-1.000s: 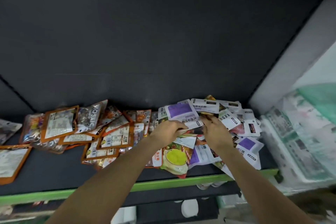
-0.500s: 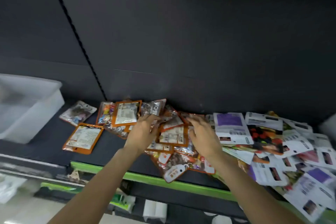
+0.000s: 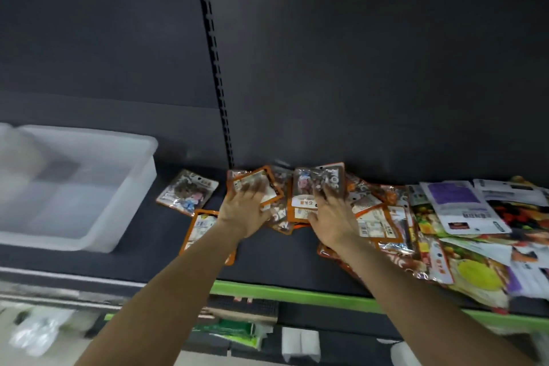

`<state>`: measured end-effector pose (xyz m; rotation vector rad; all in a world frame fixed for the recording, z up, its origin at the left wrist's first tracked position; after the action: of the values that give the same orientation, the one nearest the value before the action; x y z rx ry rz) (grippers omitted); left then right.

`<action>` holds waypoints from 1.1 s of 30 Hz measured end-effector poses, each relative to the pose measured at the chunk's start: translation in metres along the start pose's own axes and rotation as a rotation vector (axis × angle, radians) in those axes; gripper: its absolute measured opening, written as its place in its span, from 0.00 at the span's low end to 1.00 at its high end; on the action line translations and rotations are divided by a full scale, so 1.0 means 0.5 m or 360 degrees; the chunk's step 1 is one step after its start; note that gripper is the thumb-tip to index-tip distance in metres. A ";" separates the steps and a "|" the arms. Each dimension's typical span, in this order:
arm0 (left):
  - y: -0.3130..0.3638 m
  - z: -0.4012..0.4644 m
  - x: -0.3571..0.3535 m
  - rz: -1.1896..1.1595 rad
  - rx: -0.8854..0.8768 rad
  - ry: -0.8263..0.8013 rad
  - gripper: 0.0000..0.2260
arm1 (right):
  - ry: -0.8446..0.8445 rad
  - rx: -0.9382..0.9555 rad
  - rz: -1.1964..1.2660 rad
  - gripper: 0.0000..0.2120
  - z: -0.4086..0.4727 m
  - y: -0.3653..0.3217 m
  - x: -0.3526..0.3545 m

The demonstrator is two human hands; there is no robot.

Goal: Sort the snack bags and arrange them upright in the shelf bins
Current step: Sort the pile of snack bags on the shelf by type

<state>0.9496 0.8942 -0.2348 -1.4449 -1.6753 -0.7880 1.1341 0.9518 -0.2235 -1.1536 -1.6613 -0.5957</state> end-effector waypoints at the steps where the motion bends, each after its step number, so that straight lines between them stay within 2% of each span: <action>1: -0.030 -0.012 -0.018 -0.0064 0.0084 -0.0022 0.31 | 0.0004 -0.0015 0.0011 0.30 0.002 -0.003 -0.001; 5: -0.149 -0.063 -0.085 -0.0174 0.0260 -0.0237 0.35 | -0.0016 -0.0061 0.0022 0.29 0.010 -0.026 -0.007; 7: -0.173 -0.071 -0.086 -0.0376 0.0239 -0.0179 0.32 | -0.0058 -0.0073 0.0002 0.29 0.018 -0.043 -0.010; 9: -0.171 -0.071 -0.074 -0.0618 0.0205 0.0056 0.27 | -0.0082 -0.0031 -0.0017 0.29 0.025 -0.073 -0.016; 11: -0.154 -0.074 -0.061 -0.0773 0.0132 0.0353 0.22 | -0.0121 0.0138 0.0046 0.28 0.025 -0.123 -0.026; 13: -0.132 -0.068 -0.052 -0.0793 -0.0021 0.0623 0.19 | -0.0146 0.0343 0.0213 0.26 0.021 -0.172 -0.032; 15: -0.113 -0.053 -0.041 -0.0743 -0.0199 0.0754 0.18 | 0.0007 0.0424 0.0301 0.24 0.021 -0.190 -0.026; 17: -0.094 -0.035 -0.036 -0.0638 -0.0343 0.0666 0.18 | 0.0307 0.0306 0.0114 0.24 0.022 -0.166 -0.011; 19: -0.075 -0.019 -0.040 -0.0484 -0.0418 0.0394 0.26 | 0.0385 0.0057 -0.0040 0.28 0.022 -0.112 -0.005; 21: -0.066 0.001 -0.047 -0.0259 -0.0404 0.0165 0.32 | 0.0172 -0.0193 -0.0115 0.31 0.022 -0.053 -0.011; 23: -0.071 0.015 -0.054 -0.0080 -0.0332 0.0099 0.35 | -0.0061 -0.0292 -0.0135 0.34 0.023 -0.022 -0.021; 29: -0.131 0.004 -0.075 0.0051 -0.0094 0.0160 0.29 | -0.0131 0.0018 -0.0086 0.34 0.020 -0.078 -0.048; 33: -0.212 -0.039 -0.093 -0.0136 0.0151 0.0130 0.27 | -0.0180 0.0299 0.0121 0.31 0.018 -0.160 -0.069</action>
<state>0.8507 0.8365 -0.2615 -1.2672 -1.6980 -0.7925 1.0604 0.9109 -0.2479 -1.1242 -1.7210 -0.3239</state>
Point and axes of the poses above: each hand's wrist, its own z-axis towards the middle knuckle, its own x-axis out of the back of the hand, y = z × x, the point moved 1 cm from there along z, towards the middle knuckle, and after that the axes turned 13 degrees about -y, right-handed, at the moved point
